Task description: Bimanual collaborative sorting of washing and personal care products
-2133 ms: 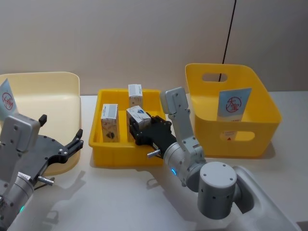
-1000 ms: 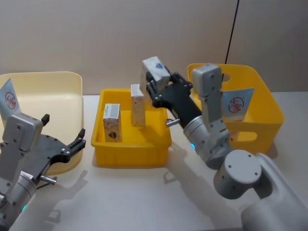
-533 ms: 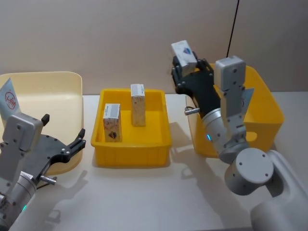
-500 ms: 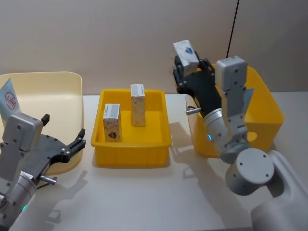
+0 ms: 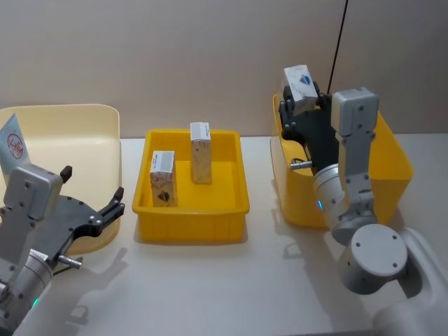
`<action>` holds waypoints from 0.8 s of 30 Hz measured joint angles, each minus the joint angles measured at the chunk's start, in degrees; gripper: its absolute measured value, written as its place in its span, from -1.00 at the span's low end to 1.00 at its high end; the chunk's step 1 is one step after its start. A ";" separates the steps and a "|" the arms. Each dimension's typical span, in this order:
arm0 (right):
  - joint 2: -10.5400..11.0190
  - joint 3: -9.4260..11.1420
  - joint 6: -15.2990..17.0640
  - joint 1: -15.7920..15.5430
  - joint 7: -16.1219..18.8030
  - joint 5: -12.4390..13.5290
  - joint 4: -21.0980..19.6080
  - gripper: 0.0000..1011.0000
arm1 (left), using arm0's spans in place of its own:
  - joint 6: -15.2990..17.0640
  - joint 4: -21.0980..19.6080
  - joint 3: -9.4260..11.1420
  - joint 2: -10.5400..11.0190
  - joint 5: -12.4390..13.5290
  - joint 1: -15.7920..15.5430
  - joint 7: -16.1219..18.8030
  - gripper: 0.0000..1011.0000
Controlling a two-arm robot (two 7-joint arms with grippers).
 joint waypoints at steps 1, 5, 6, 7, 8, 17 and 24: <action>-0.08 0.15 0.10 -0.11 -0.21 -0.08 -0.04 -0.12 | 0.00 0.00 0.00 0.00 0.00 0.00 0.00 0.98; -0.37 0.62 0.68 -0.47 -0.87 -0.46 -0.26 -0.12 | 0.00 0.00 0.00 0.00 0.00 0.00 0.00 0.98; -0.45 0.73 0.80 -0.56 -0.96 -0.52 -0.29 -0.12 | 0.00 0.00 0.00 0.00 0.00 0.00 0.00 0.98; -0.57 0.88 1.05 -0.65 -1.16 -0.64 -0.34 -0.12 | 0.00 0.00 0.00 0.00 0.00 0.00 0.00 0.98; -0.63 0.95 1.23 -0.69 -1.28 -0.71 -0.36 -0.12 | 0.00 0.00 0.00 0.00 0.00 0.00 0.00 0.98; -1.43 1.65 3.71 -1.06 -1.91 -1.30 -0.44 -0.12 | 0.00 0.00 0.00 0.00 0.00 0.00 0.00 0.98; -2.05 1.90 6.11 -1.10 -2.14 -1.74 -0.32 -0.12 | 0.00 0.00 0.00 0.00 0.00 0.00 0.00 0.98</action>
